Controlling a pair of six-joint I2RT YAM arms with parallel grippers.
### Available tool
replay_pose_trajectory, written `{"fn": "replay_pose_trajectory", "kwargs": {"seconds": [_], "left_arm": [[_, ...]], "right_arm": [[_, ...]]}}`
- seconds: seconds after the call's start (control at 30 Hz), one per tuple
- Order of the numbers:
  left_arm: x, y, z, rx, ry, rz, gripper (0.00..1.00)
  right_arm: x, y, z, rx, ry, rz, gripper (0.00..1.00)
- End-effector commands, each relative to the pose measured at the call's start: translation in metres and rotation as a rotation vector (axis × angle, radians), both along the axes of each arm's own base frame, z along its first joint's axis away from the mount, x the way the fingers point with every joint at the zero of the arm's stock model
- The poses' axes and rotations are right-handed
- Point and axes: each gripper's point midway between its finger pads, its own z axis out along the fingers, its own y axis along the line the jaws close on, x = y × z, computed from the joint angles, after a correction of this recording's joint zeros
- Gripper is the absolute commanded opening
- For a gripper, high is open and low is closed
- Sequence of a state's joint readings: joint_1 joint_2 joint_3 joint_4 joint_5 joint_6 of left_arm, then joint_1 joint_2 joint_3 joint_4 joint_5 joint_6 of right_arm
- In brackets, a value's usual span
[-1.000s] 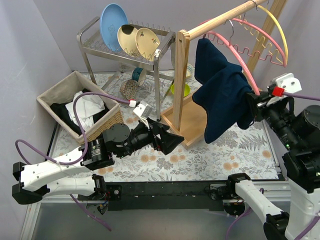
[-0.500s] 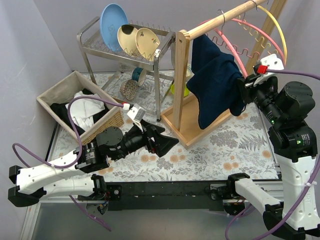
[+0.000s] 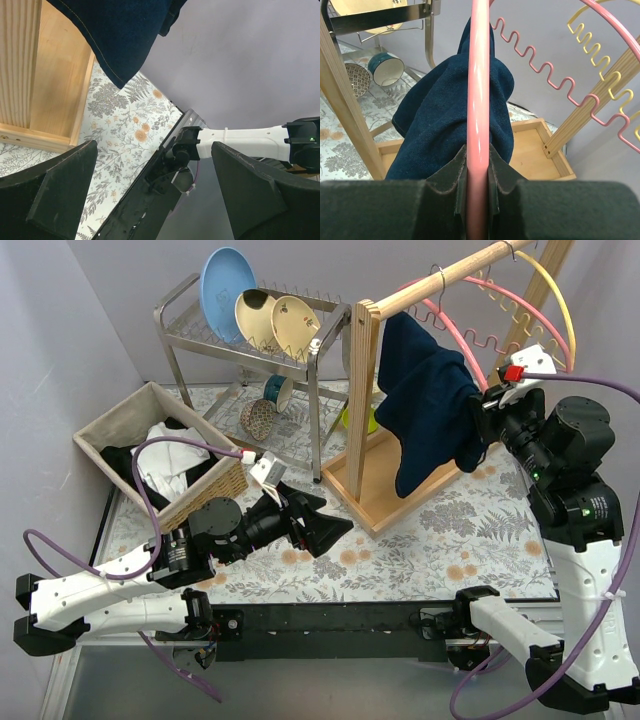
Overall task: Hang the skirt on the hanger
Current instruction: Hang the hanger with skirt onto the clothesline
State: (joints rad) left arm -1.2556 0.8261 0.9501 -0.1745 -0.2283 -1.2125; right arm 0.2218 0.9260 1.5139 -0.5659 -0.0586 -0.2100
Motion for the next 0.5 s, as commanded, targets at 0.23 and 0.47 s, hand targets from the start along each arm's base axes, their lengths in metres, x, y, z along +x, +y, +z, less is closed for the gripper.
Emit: {"fn": "replay_pose_trajectory", "kwargs": {"seconds": [0.23, 0.47], "left_arm": [[0.0, 0.006, 0.005, -0.024, -0.01, 0.01, 0.98], [-0.001, 0.009, 0.003, -0.027, -0.01, 0.012, 0.98]], "right_arm": [[0.012, -0.006, 0.073, 0.066, -0.262, -0.029, 0.01], [0.038, -0.021, 0.062, 0.102, -0.209, -0.017, 0.01]]}}
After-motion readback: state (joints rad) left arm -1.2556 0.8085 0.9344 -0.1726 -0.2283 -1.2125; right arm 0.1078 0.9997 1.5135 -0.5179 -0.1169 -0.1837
